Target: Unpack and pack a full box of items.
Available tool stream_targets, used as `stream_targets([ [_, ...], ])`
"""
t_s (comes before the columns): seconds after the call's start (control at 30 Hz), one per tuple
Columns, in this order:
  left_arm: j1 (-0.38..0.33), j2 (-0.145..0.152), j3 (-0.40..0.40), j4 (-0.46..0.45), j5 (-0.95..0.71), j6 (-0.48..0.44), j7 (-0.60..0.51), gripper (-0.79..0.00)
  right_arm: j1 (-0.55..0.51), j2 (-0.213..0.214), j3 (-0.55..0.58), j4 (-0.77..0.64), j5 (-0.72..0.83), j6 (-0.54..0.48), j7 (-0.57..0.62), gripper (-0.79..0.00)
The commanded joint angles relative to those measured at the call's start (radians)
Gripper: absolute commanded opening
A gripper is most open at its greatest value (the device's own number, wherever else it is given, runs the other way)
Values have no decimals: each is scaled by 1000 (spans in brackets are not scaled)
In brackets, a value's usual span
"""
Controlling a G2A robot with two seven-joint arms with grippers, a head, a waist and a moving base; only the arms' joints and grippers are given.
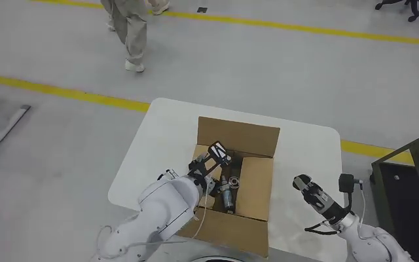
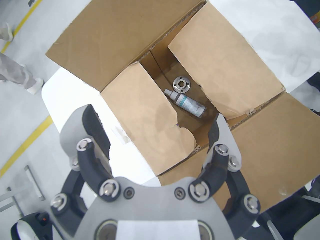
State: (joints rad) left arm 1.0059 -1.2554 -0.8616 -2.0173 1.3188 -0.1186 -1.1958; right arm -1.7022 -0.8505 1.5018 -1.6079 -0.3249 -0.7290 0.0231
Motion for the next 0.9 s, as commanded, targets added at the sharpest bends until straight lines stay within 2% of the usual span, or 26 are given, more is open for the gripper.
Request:
stream_targets([
  [0.0, -29, -11, 40, 36, 13, 15, -8, 0, 0, 0, 8, 13, 13, -22, 11, -785],
  [0.2, -70, -38, 107, 145, 52, 67, -19, 0, -6, -4, 27, 35, 43, -38, 32, -785],
  [0.7, -70, -38, 107, 145, 52, 67, -19, 0, 1, -15, 41, 52, 91, -95, 95, -785],
  [0.87, -64, -51, 135, 194, 75, 93, 30, 0, 13, -19, 41, 57, 91, -95, 109, -785],
])
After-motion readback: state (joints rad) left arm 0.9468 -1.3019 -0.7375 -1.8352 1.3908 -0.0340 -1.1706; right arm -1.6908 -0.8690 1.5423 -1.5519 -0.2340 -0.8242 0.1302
